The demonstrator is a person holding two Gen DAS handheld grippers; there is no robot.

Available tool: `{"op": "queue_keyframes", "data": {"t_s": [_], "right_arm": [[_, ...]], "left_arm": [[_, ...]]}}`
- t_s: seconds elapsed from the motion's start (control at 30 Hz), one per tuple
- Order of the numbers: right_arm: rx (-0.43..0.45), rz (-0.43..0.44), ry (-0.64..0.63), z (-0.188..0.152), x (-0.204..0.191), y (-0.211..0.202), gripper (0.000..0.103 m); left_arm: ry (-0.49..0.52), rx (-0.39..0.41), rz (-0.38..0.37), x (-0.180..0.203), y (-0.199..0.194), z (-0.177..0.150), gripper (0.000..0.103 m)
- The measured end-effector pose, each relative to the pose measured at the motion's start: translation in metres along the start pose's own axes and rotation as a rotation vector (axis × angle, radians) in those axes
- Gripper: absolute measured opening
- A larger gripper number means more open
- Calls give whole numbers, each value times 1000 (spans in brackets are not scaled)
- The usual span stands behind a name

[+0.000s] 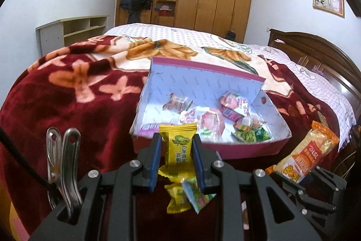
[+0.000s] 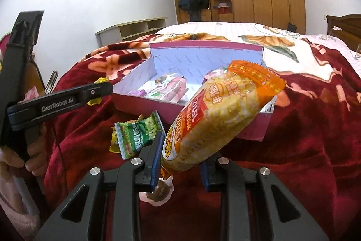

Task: Organize snacks
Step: 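Lift the yellow candy with the left tool while the right tool lifts the corn bag, then drop the yellow candy into the box with the left tool while the right tool holds the corn bag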

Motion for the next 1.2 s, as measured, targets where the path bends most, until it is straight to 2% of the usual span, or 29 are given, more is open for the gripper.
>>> {"op": "queue_keyframes", "data": {"t_s": [0.3, 0.5, 0.73, 1.2], "right_arm": [[18, -14, -37, 26, 10, 2, 29], [22, -31, -45, 41, 23, 4, 29], [7, -43, -27, 47, 38, 12, 29], [8, -68, -41, 66, 47, 26, 29]], "left_arm": [[22, 20, -8, 16, 23, 33, 27], [8, 3, -17, 22, 44, 39, 27], [13, -13, 12, 22, 75, 44, 27], [8, -70, 29, 16, 122, 43, 28]]}}
Point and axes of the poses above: each gripper's, at about its wrist camera, not at the fingertips, and y roughly the way its jaws point, x to its right, z to its top, the point moved 10 cm from there along y, roughly the way its jaws point, and after that the axes turned 8 degrees about z, right-handed, at the moved point
